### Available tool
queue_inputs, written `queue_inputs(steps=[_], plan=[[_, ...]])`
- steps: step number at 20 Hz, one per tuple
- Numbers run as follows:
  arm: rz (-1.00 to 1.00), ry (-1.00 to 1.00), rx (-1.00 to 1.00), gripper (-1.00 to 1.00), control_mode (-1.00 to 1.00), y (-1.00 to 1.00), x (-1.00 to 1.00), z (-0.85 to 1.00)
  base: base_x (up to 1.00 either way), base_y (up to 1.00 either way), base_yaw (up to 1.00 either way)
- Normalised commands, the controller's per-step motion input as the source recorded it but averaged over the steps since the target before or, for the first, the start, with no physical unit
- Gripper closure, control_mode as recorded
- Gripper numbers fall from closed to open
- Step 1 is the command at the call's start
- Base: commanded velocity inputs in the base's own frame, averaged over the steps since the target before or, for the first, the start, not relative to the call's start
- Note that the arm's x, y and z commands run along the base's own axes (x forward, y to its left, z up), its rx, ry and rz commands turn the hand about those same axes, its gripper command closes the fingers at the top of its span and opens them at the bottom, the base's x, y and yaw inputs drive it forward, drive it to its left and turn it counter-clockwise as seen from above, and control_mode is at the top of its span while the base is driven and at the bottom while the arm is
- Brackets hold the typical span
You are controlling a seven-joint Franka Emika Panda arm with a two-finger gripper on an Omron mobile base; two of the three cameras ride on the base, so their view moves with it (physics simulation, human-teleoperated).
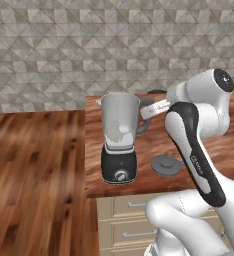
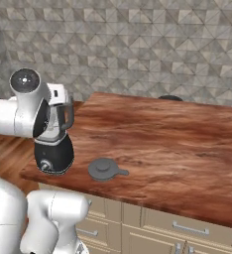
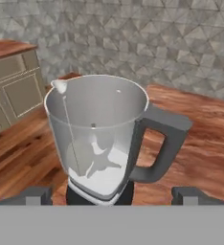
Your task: Grab the garlic and lemon from the fridge, place them in the blender, close the lid, and turn on the blender to create a marinade.
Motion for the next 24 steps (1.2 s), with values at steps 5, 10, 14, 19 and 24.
queue_inputs(steps=[5, 10, 14, 19, 24], plan=[[0.34, 0.00, -0.02, -1.00, -1.00, -0.71, -0.44, 0.02, 0.00, 0.00, 0.00], [0.25, 0.04, -0.09, -1.00, -1.00, -0.56, -0.25, -0.08, 0.00, 0.00, 0.00], [0.02, 0.00, -0.11, -1.00, -1.00, -0.46, -0.25, -0.24, 0.00, 0.00, 0.00], [0.02, 0.05, -0.17, -1.00, -1.00, -0.41, -0.07, -0.34, 0.00, 0.00, 0.00], [0.10, 0.12, -0.31, -1.00, -1.00, -0.29, 0.00, -0.38, 0.00, 0.00, 0.00]])
